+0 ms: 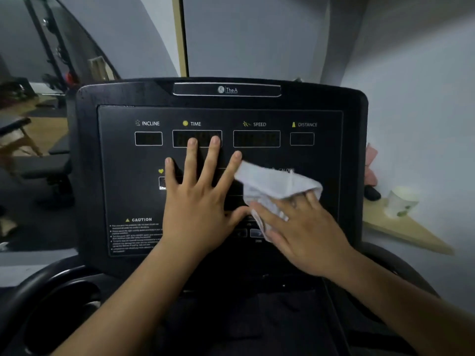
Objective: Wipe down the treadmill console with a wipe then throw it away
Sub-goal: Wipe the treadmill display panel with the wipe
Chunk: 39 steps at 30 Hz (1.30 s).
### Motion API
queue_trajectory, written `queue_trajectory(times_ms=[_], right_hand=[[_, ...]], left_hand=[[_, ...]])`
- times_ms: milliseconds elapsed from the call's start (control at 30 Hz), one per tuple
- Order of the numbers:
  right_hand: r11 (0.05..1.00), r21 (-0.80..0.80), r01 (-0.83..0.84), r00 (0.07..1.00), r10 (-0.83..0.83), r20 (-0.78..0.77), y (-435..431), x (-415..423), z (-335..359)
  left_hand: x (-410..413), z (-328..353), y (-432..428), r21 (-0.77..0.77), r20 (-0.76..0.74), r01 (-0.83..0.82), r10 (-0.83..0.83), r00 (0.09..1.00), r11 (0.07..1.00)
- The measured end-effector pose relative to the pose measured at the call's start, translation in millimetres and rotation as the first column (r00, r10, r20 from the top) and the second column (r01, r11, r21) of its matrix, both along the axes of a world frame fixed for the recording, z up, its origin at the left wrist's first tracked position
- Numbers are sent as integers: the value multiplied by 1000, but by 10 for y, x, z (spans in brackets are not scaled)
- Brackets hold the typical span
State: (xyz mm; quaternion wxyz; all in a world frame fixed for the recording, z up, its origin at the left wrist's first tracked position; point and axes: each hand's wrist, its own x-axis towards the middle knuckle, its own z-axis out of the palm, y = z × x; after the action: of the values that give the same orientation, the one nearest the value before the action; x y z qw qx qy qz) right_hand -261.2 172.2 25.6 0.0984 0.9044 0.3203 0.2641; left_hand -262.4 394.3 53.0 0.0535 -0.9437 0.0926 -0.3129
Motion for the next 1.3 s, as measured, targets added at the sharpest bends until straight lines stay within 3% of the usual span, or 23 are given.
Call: queue_trajectory(times_ms=[67,233,333,433,500,600,667,733,800,867,933,1000,1067,1133,1200,1267,1300], right_hand=[[997,-74,33,999,-30,41,-291,125,151],[958,147,247,952,-268,149,-348,563,593],[998,-54,30,992,-23,122,-299,347,243],[907,-356,-224,973,228,-30,-759,86,-46],[869,-428,-249,964,267,-20,-1036,188,122],[982,-188,22,990,5,143,-997,531,589],[989,28,148,973,-150,174,-600,556,625],[1000,7,14,986,-15,165,-225,401,315],[957,-189,-219,971,232,48,-147,198,25],[896,-326,-302,950,310,-28,-305,219,154],[953,-252,-171,979,193,67,-379,488,500],[999,-29,30,989,-25,146,-271,766,841],[986,133,97,978,-119,171,94,783,887],[997,69,-43,985,30,170,408,583,560],[955,-125,-269,959,277,56,407,280,112],[877,-289,-384,922,383,-65,179,152,53],[866,-331,-374,923,383,-39,59,251,170]], left_hand=[[-5,2,-3,4,-3,-15,15,1000,1000],[-17,1,-12,1,2,-7,7,1000,1000],[-11,-15,-13,-5,10,8,-8,1000,1000],[-12,-18,-27,-13,3,3,-3,1000,1000],[-23,-10,-42,-18,-4,-6,6,1000,1000],[-33,26,-46,-24,-14,6,-6,1000,1000],[-52,56,1,-41,-3,35,-36,999,999],[-103,68,121,-76,8,51,-51,999,996],[-196,45,324,-112,5,10,-10,1000,994],[-286,-3,544,-149,-21,-61,59,998,987],[-326,-36,680,-181,-85,-115,102,991,977],[-316,-43,707,-187,-126,-126,103,987,974],[-303,-41,693,-196,-134,-121,96,986,973],[-302,-47,709,-210,-124,-114,90,988,971],[-308,-61,720,-205,-120,-110,87,989,973],[-313,-65,712,-200,-118,-116,94,989,973],[-317,-63,703,-195,-115,-120,99,988,973]])
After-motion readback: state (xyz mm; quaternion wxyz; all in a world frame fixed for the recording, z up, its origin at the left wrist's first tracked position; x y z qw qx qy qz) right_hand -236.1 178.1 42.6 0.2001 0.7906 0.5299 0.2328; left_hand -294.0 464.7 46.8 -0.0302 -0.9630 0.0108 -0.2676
